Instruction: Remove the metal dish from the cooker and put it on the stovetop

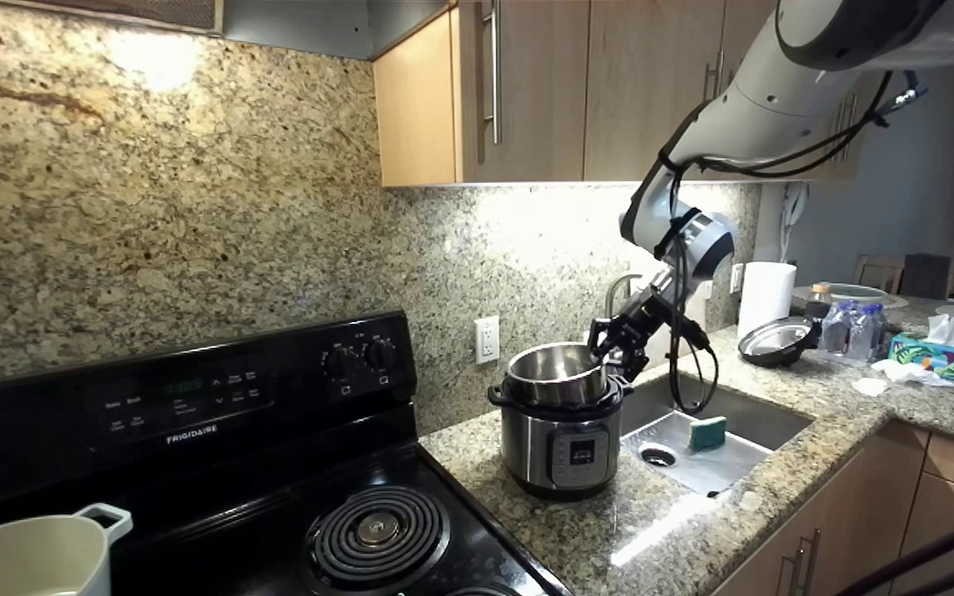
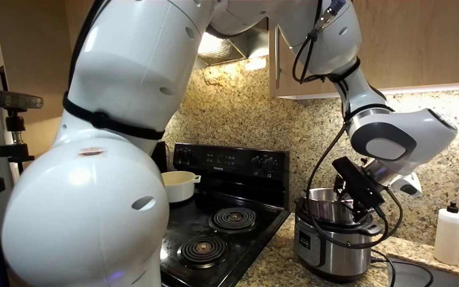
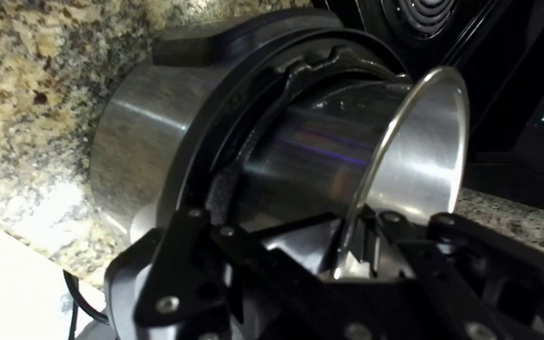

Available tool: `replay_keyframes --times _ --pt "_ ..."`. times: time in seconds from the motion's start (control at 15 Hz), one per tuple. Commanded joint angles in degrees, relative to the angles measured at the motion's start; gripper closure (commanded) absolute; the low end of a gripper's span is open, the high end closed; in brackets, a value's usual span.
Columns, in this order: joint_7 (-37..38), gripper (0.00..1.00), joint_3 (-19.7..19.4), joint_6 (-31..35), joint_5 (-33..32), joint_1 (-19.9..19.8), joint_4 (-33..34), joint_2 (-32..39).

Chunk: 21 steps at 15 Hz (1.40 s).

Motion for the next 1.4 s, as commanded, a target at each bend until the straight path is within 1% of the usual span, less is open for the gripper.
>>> replay_keyframes --times 0.0,0.27,0.47,0.8,1.13,1.33 --pt "-11.8 0.95 1.6 -0.4 5.5 -1.3 -4.3 -5.1" --pt "-23.5 0.95 0.8 -2.6 9.2 -1.2 -5.9 -7.3" --pt "-29.5 0.95 0.0 -5.1 10.4 -1.0 -6.6 -8.8" --pt "-40.9 0.95 -1.3 -13.9 11.0 -1.4 -5.5 -8.9" --pt "-48.6 0.96 -3.2 -22.1 11.0 -2.1 -3.6 -6.7" --pt "-51.6 0.95 -3.8 -26.4 10.7 -2.4 -2.3 -5.6"
